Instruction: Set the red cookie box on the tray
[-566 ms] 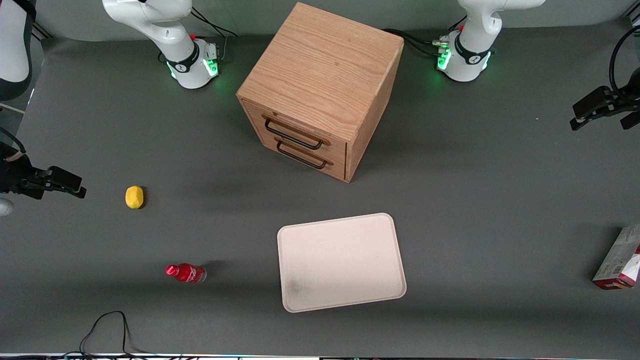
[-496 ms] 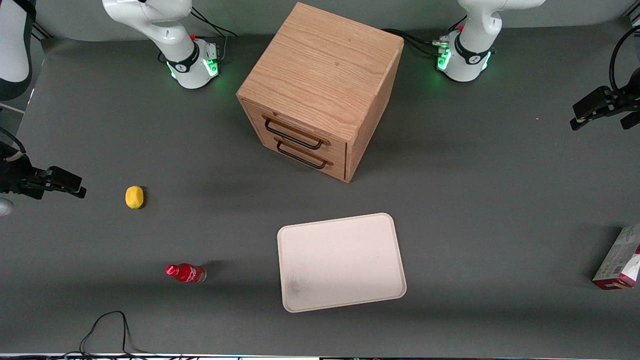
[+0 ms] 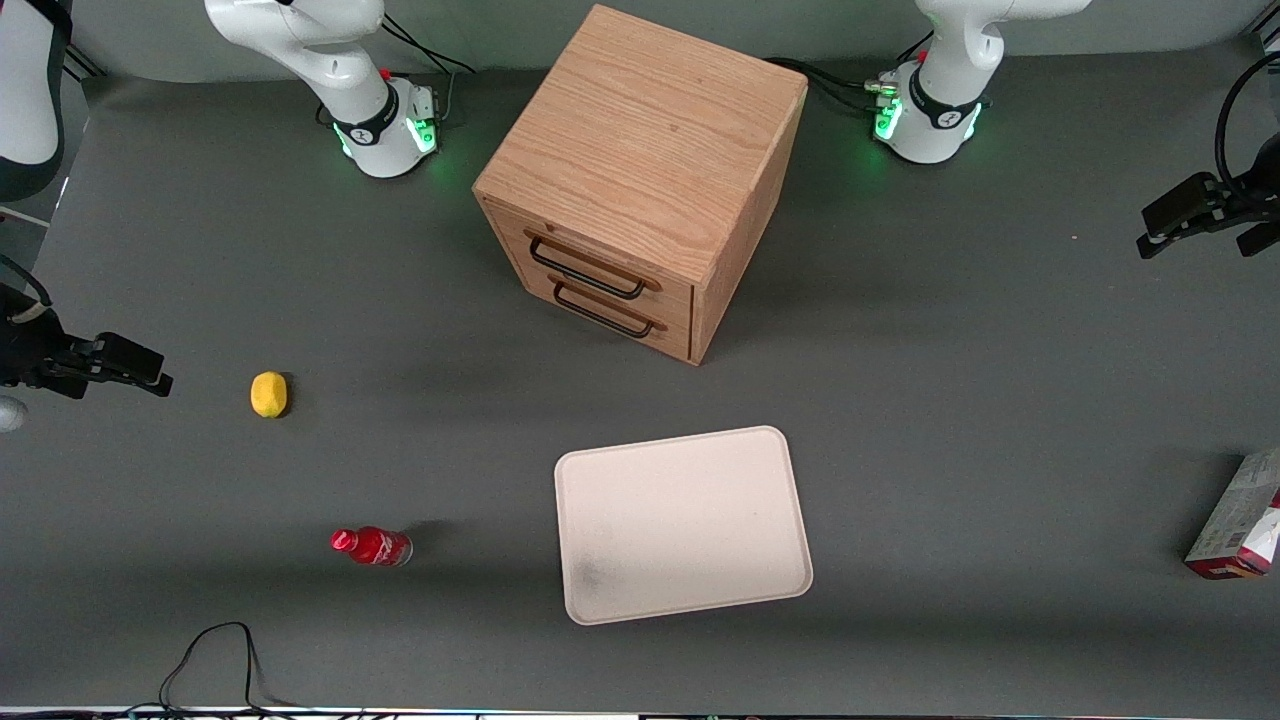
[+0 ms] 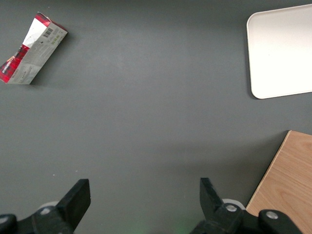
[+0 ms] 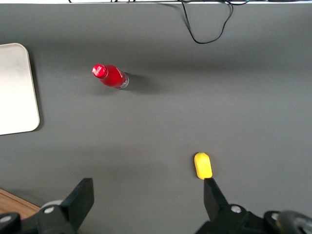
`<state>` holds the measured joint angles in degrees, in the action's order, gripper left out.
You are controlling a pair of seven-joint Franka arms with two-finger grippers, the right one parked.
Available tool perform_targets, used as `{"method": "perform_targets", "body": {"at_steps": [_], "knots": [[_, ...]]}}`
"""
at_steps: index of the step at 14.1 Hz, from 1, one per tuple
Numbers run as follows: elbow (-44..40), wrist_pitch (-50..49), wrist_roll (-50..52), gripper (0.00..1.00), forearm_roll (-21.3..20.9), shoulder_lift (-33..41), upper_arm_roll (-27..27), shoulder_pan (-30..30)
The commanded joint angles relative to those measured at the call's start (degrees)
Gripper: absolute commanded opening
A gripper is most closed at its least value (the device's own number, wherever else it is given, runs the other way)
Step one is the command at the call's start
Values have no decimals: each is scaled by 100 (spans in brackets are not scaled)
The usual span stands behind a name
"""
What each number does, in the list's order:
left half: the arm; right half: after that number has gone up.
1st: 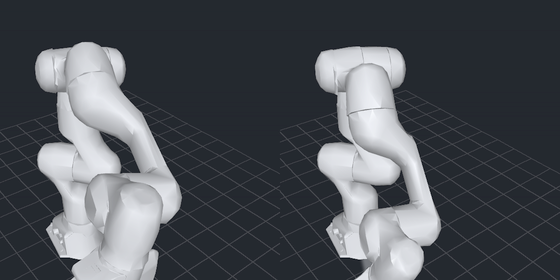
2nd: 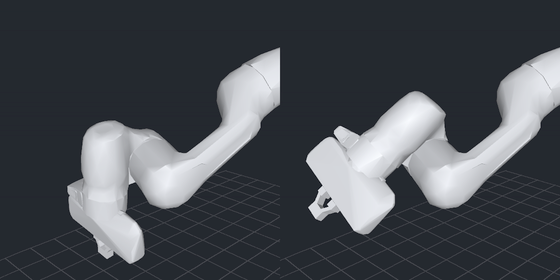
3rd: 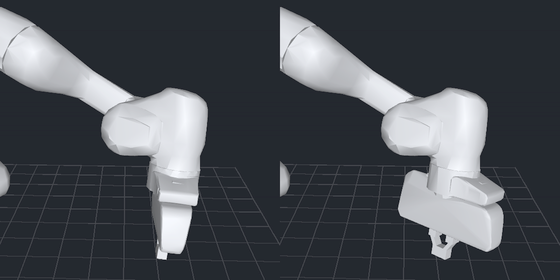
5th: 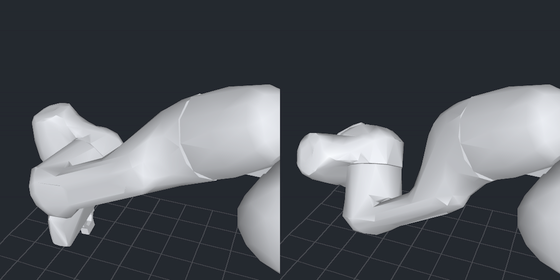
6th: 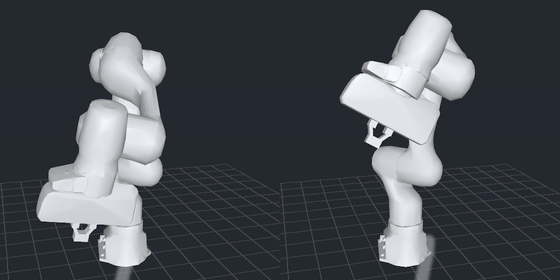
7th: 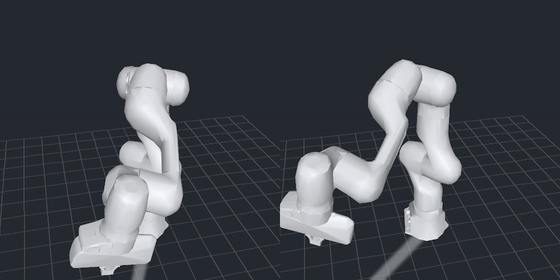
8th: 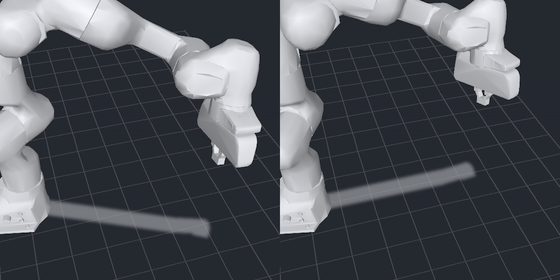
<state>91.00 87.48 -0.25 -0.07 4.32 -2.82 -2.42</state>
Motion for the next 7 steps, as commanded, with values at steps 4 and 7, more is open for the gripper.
{"method": "perform_targets", "body": {"at_steps": [4,7], "knots": [[-73,-144,-19,100,-28,-18,71,40],[-82,-117,43,100,-71,-53,71,31]]}}
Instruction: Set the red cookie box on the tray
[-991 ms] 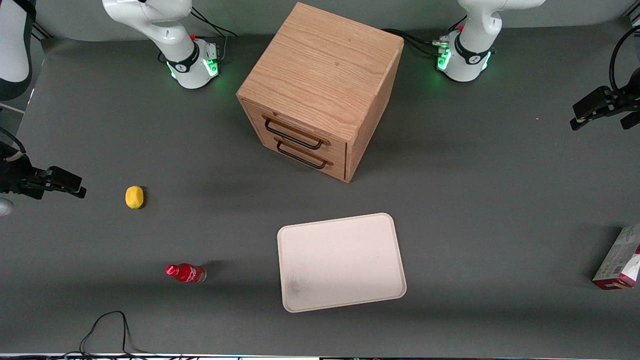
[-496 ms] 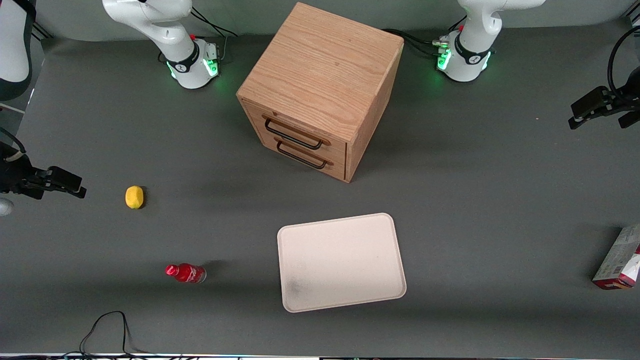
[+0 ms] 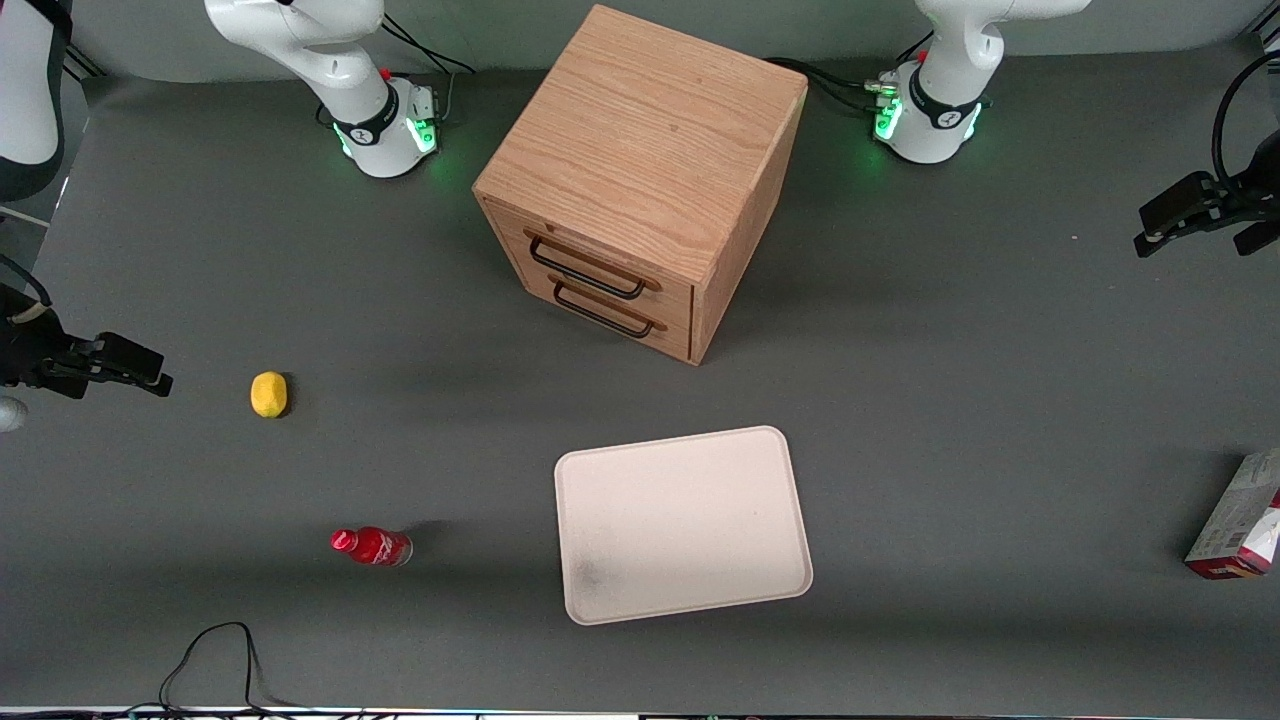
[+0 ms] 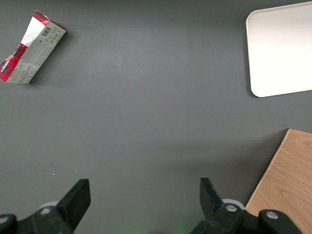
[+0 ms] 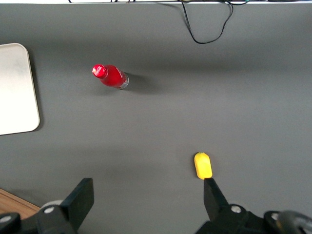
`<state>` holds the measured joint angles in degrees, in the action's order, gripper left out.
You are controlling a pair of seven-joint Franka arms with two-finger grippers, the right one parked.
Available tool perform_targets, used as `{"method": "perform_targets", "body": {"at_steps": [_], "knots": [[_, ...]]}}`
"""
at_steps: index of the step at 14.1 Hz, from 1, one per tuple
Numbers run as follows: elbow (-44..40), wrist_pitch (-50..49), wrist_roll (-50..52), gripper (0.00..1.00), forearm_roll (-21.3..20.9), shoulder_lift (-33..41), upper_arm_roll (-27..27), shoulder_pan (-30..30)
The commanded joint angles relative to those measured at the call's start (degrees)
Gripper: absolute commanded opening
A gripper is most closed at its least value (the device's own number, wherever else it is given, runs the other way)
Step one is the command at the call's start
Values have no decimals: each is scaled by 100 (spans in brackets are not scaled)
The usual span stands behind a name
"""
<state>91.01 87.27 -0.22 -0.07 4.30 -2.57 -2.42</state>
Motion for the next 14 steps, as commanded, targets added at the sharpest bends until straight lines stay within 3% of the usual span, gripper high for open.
{"method": "perform_targets", "body": {"at_steps": [1,8,14], "knots": [[-83,-87,48,100,-72,-96,46,49],[-794,685,-581,100,-589,-1228,11,338],[-2401,765,-2523,100,-608,-2555,299,1628]]}}
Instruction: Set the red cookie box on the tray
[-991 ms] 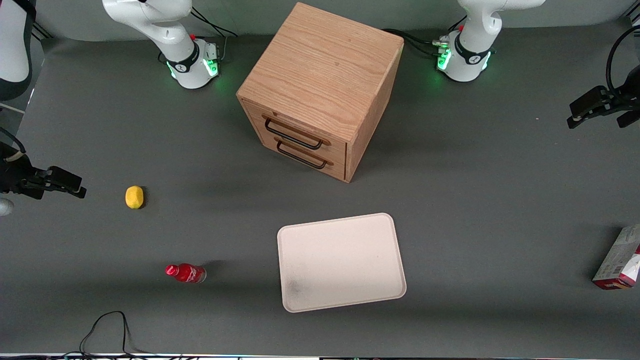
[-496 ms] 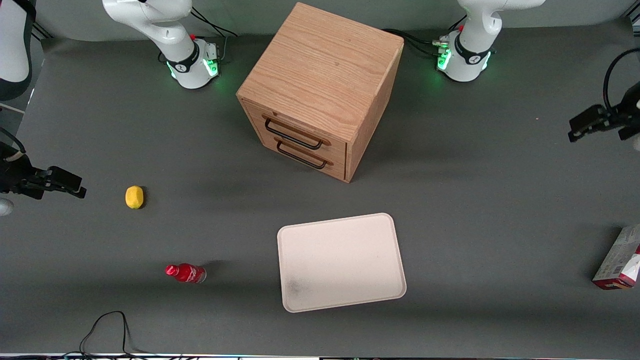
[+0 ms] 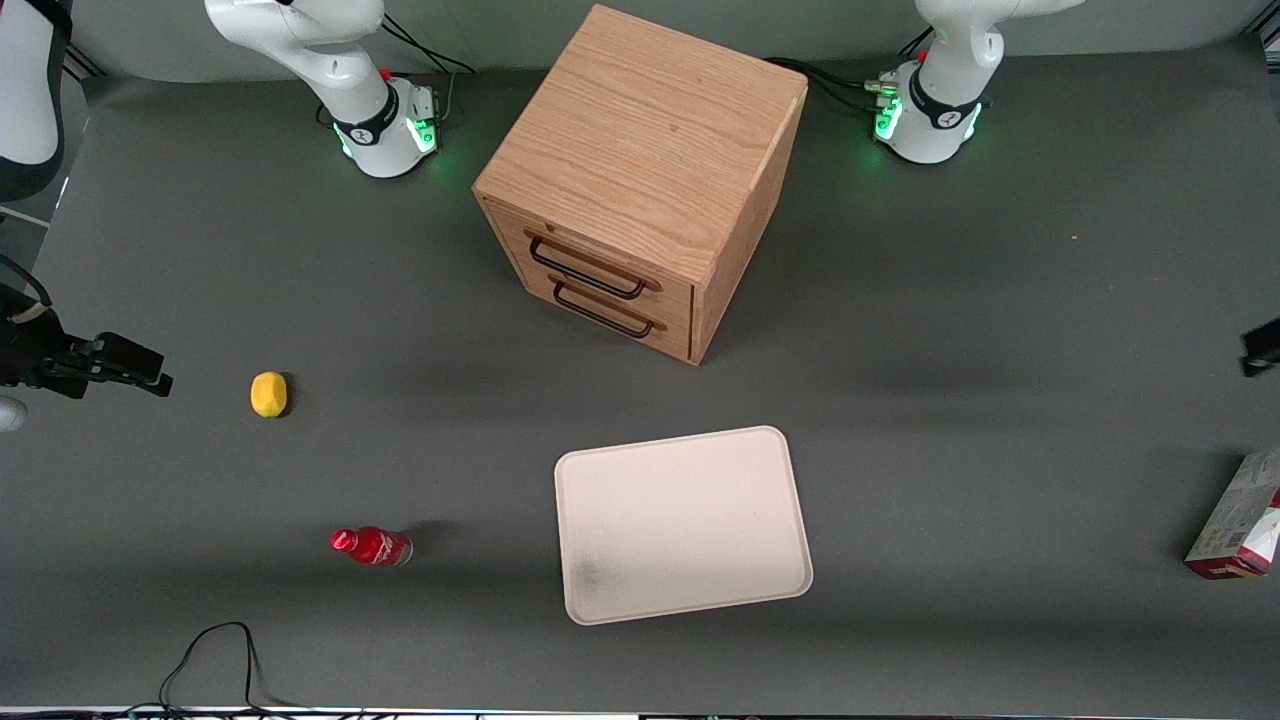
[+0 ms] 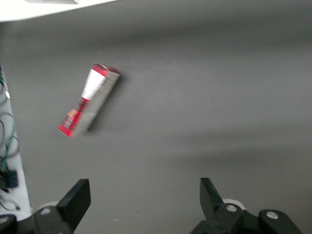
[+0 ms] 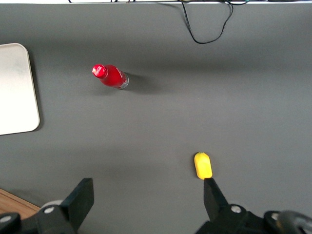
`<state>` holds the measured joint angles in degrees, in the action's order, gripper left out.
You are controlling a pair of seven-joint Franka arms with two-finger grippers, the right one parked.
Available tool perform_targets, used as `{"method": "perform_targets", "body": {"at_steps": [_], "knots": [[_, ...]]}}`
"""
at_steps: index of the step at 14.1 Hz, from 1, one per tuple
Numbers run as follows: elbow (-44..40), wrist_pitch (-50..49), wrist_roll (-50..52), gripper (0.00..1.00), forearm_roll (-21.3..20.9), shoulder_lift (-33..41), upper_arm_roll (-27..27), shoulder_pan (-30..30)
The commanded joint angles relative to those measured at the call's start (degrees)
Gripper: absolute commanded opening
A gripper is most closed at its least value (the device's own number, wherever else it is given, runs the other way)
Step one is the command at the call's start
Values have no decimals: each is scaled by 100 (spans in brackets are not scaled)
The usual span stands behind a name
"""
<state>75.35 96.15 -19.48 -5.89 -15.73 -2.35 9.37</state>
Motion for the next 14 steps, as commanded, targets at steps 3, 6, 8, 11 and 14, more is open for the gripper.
{"method": "perform_targets", "body": {"at_steps": [3,6,8,11,14], "knots": [[-1636,-124,-1652,100,-35,-1184,813,1328],[-2190,-123,-2654,100,-44,-1756,1280,2041],[-2358,-97,-3217,99,-53,-1959,1369,2262],[-2482,-97,-3544,99,-61,-2100,1369,2359],[-2403,34,-3545,100,-70,-2188,1316,2298]]}}
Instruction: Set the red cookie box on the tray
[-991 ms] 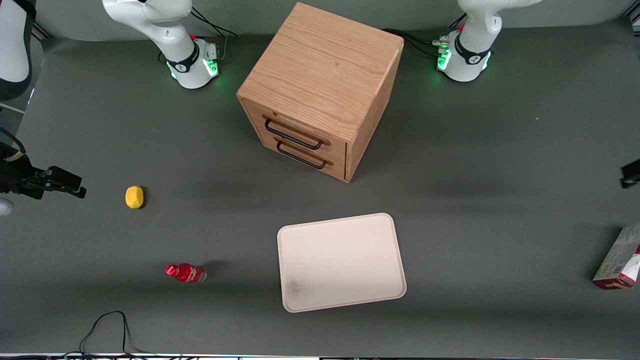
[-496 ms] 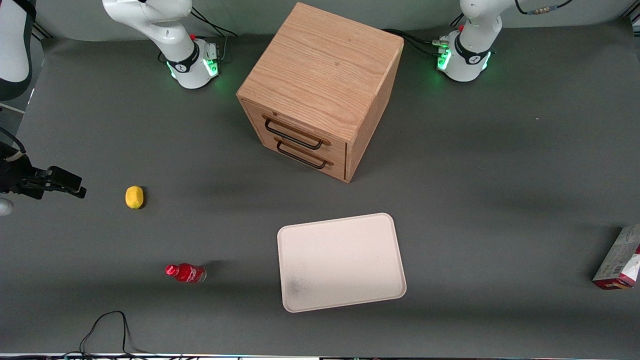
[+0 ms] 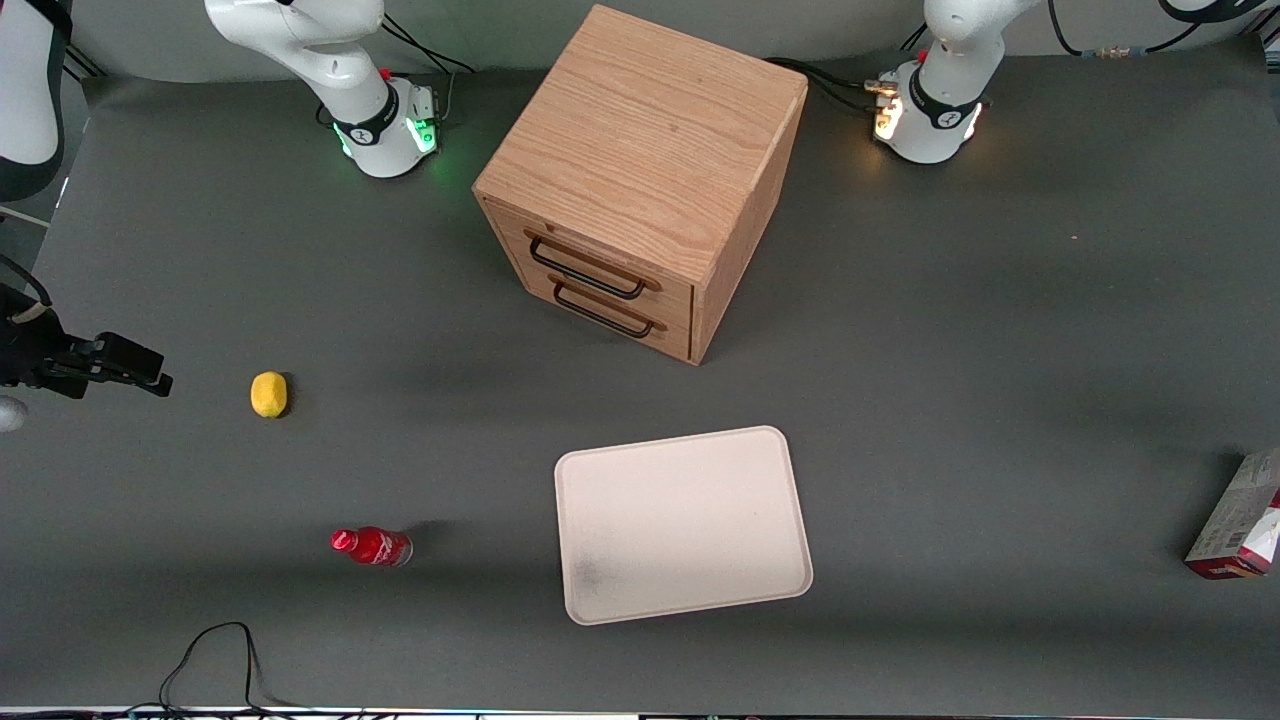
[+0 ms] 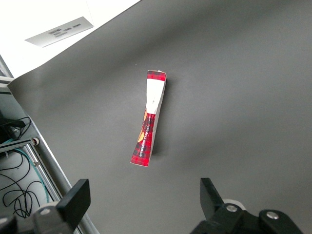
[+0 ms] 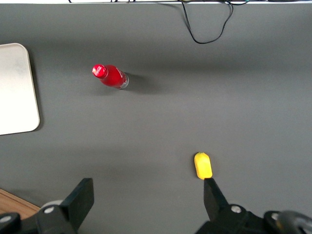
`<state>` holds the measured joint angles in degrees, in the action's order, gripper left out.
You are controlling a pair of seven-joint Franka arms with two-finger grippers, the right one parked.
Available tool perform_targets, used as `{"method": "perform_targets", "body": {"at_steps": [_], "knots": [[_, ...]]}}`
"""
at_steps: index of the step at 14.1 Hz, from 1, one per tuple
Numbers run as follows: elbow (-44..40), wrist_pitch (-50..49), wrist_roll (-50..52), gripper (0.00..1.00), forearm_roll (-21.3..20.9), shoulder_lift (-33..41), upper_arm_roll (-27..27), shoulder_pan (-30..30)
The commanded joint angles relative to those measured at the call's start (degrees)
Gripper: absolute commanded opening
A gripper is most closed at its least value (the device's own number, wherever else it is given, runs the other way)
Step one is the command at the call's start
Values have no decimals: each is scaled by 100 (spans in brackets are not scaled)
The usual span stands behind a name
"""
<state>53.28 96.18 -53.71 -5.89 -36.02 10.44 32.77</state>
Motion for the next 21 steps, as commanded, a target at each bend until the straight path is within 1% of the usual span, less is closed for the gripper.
{"method": "perform_targets", "body": {"at_steps": [1,6,11,15,17,21], "knots": [[-108,128,-131,100,-79,-203,37,-69],[569,1059,-201,100,-79,-502,37,-78],[657,1990,-263,100,-70,-1134,37,-78],[859,2711,-342,100,-79,-1486,37,-60],[921,2906,-439,100,-79,-1618,37,-51],[1008,2941,-413,100,-166,-1768,2,-69]]}}
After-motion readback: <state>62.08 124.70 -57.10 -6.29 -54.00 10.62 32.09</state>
